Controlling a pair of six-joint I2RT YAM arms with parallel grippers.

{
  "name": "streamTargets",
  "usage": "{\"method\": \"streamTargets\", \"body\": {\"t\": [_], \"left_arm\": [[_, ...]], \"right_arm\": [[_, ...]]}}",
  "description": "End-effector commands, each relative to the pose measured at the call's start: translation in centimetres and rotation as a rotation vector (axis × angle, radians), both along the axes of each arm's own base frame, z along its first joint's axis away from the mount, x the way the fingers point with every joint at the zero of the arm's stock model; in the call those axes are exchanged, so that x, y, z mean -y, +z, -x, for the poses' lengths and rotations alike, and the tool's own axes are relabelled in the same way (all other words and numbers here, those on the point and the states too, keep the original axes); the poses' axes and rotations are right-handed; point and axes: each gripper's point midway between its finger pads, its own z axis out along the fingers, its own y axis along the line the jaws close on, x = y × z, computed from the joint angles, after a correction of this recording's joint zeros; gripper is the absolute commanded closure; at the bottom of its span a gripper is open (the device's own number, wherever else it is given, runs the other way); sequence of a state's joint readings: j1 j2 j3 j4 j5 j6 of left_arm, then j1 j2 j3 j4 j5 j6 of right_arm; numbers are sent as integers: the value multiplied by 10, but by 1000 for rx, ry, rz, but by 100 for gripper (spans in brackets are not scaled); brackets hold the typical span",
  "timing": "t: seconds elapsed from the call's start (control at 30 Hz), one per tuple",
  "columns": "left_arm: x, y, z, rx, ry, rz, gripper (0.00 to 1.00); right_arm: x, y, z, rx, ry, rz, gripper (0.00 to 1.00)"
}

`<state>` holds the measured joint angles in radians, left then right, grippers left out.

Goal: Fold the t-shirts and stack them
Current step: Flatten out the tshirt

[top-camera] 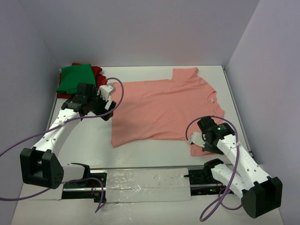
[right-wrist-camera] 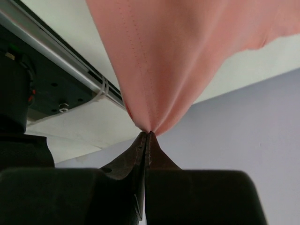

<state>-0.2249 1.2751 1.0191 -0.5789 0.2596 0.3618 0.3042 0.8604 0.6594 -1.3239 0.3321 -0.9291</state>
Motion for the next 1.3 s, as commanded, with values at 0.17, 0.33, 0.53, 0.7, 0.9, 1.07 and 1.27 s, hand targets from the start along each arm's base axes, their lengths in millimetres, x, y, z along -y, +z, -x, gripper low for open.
{"method": "streamTargets", "body": {"t": [0.17,0.33,0.53,0.7,0.9,1.07,1.27], "left_arm": [[19,17,7,-38,-160,54,1],[21,14,7,-49,-167,63,1],[23,18,6,-14,-165,92,1],[29,17,8,-20,-144,156,3],[17,-23,4,-160,-31,109,16],[4,-55,-8,-249,105,74,16],[11,-85,-18,-357,124,104,23]], "right_arm": [[-1,-5,28,-289,127,-15,100],[-15,9,0,-233,71,-55,36],[-46,49,-69,133,145,-217,0],[-90,90,-139,510,99,-453,2],[-105,80,-173,564,-57,-533,4],[-115,76,-188,580,-122,-583,4],[-121,80,-193,590,-152,-619,4]]}}
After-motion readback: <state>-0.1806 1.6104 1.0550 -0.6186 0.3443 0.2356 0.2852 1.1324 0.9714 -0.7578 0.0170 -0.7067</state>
